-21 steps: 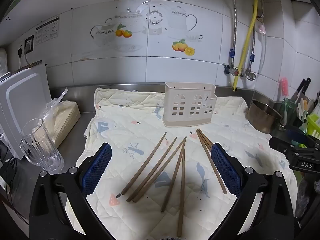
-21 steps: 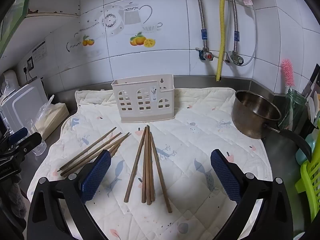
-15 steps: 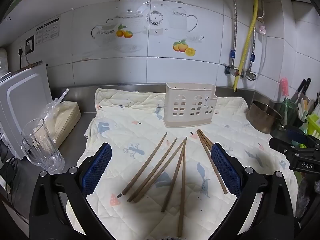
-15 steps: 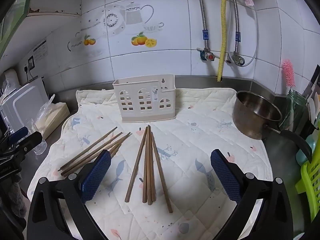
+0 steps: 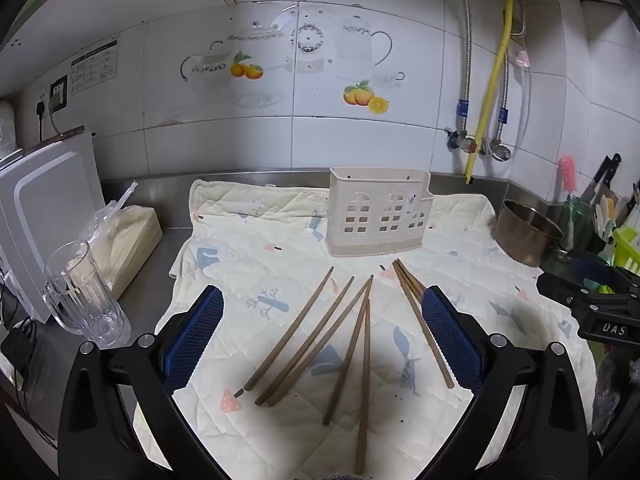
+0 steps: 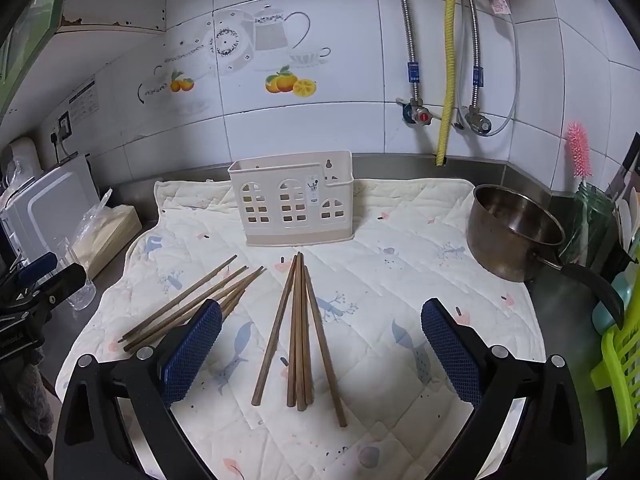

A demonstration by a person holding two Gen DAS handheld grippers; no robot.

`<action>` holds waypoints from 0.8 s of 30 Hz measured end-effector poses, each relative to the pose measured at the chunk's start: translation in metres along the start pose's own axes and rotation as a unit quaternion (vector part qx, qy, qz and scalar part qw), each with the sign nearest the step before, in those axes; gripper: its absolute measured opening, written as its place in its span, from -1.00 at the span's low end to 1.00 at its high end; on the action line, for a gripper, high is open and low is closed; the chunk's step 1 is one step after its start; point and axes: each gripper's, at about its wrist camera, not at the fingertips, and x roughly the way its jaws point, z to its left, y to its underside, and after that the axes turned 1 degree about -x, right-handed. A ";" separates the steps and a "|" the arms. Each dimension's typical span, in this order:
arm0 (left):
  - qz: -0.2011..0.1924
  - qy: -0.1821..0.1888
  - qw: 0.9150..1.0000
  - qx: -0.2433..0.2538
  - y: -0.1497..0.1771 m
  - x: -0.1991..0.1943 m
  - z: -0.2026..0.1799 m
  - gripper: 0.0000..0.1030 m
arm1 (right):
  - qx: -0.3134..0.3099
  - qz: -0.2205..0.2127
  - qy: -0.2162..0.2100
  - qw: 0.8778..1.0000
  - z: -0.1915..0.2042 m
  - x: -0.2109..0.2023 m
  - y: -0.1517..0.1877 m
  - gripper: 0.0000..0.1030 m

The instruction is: Organize utensils

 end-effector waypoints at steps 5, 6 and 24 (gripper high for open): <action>0.000 0.001 1.000 0.001 0.000 0.000 -0.001 0.90 | 0.000 -0.001 0.000 1.000 0.000 -0.002 0.000 0.88; 0.000 0.001 1.000 0.001 -0.001 0.000 -0.001 0.90 | 0.000 0.000 0.000 1.000 -0.001 -0.002 0.000 0.88; 0.003 -0.001 1.000 -0.001 -0.001 0.001 -0.001 0.90 | 0.001 -0.001 -0.006 1.000 -0.002 0.000 0.005 0.88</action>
